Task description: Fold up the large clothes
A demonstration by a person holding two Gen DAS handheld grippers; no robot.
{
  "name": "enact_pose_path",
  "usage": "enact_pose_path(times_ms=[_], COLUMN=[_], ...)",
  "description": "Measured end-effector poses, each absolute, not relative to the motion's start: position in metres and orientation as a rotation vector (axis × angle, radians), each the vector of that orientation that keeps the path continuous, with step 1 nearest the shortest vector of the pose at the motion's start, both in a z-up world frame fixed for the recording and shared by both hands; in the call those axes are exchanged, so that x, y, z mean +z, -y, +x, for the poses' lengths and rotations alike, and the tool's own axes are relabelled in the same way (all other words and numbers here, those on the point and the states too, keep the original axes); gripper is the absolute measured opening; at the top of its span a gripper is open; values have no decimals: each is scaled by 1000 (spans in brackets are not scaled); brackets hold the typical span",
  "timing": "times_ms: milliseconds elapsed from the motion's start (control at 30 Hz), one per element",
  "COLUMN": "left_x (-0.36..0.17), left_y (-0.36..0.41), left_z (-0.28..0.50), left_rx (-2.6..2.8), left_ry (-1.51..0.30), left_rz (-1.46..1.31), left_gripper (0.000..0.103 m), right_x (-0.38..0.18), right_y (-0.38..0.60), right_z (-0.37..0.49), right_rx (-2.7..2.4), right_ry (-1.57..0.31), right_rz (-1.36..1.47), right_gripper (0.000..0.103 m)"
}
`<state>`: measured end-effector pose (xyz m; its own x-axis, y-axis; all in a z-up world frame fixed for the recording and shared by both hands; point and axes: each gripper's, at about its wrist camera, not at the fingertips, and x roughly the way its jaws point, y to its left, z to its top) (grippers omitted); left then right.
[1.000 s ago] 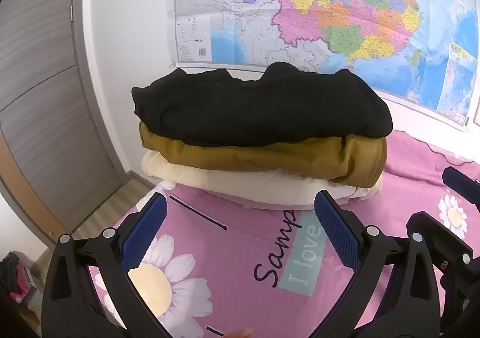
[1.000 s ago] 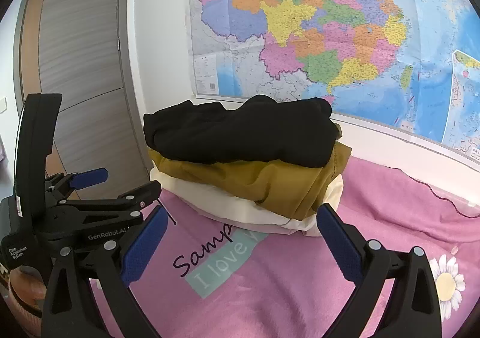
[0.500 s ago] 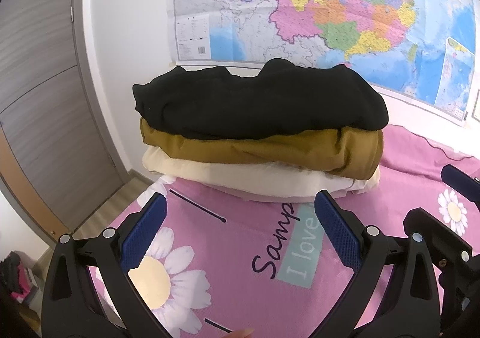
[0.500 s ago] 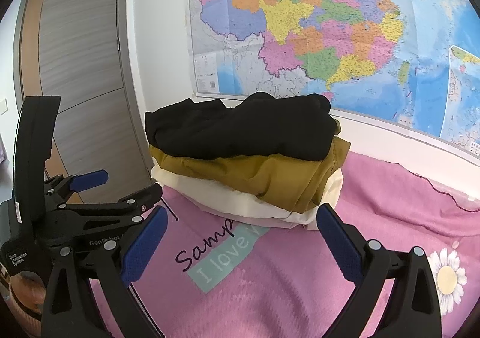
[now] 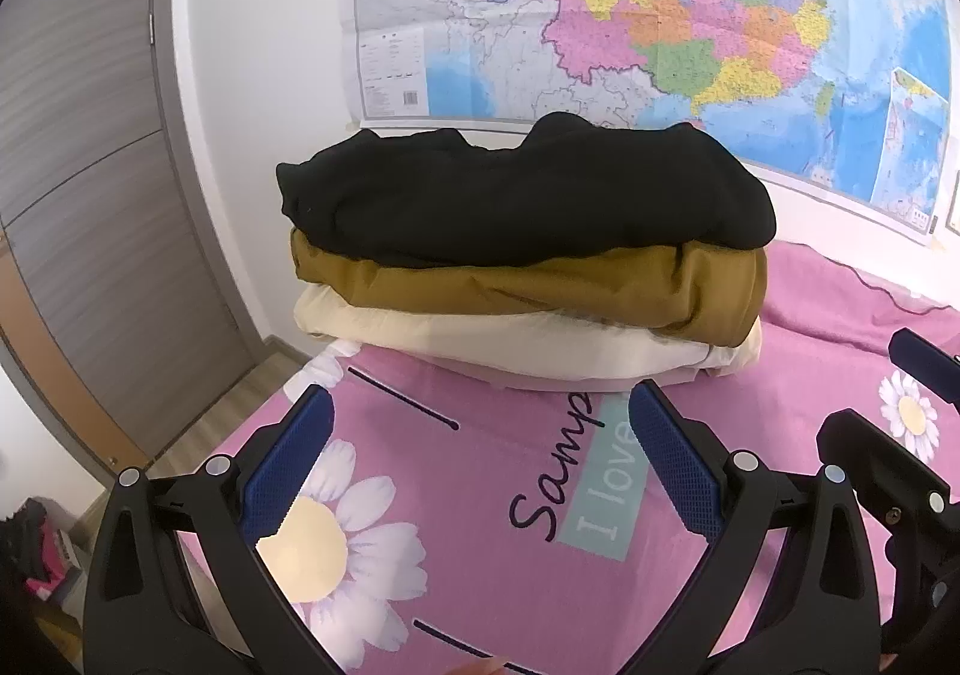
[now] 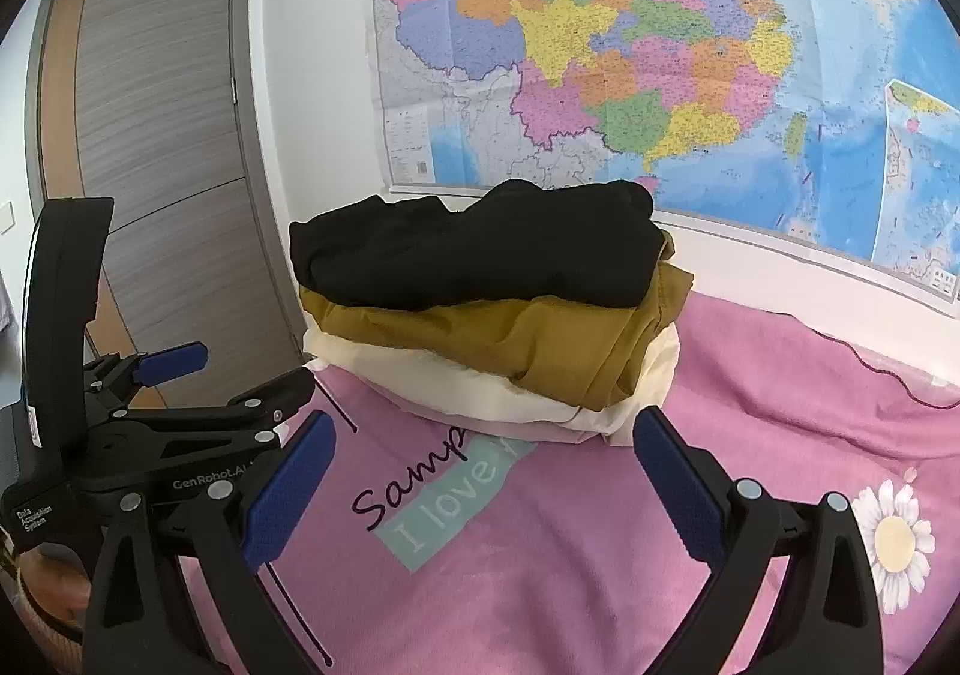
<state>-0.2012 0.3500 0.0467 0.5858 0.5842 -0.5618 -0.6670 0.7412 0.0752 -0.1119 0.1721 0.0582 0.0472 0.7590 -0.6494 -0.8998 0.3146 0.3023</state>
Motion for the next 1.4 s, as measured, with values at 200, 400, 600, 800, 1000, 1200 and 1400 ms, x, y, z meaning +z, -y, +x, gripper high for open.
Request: enact_pose_path(times_ms=[200, 400, 600, 800, 1000, 1200, 1400], left_x=[47, 47, 48, 49, 49, 48, 48], left_y=[-350, -347, -346, -342, -339, -338, -337], left_z=[-203, -205, -207, -208, -208, -208, -207], left_rx=[732, 735, 737, 739, 739, 740, 740], left_ry=[-597, -594, -591, -589, -587, -589, -590], left_rz=[-147, -141, -136, -128, -122, -122, -119], left_gripper=[97, 97, 97, 97, 97, 97, 97], right_x=[58, 58, 59, 59, 58, 57, 56], right_y=[-171, -168, -167, -165, -165, -165, -165], right_z=[-112, -114, -115, -116, -116, -116, -116], right_rx=[1279, 1277, 1278, 1277, 1276, 1274, 1269], right_ry=[-839, -839, -836, -840, -841, -845, -846], right_rz=[-203, -197, -200, -195, -193, -188, -192], right_gripper=[97, 97, 97, 97, 97, 97, 97])
